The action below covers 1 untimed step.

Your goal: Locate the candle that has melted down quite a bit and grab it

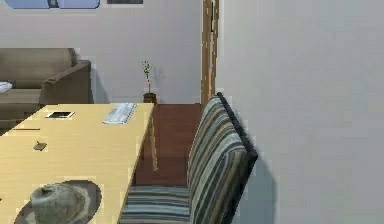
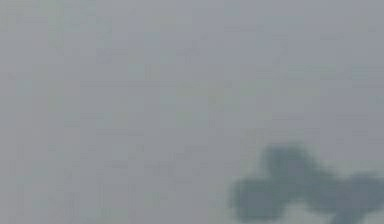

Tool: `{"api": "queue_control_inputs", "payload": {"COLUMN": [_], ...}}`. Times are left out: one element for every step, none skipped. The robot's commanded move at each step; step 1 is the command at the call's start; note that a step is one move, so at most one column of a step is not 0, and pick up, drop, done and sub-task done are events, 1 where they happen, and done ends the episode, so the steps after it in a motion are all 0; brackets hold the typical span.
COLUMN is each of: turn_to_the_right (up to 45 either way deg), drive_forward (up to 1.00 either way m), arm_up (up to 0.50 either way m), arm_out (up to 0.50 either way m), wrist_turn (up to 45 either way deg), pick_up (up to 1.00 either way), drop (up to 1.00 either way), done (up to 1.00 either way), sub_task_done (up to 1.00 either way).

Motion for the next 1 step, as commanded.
{"api": "queue_control_inputs", "payload": {"turn_to_the_right": [-45.0], "drive_forward": [0.00], "arm_up": [0.00], "arm_out": [0.00], "wrist_turn": [0.0], "pick_up": [0.00], "drop": [0.00], "done": [0.00], "sub_task_done": [0.00]}}
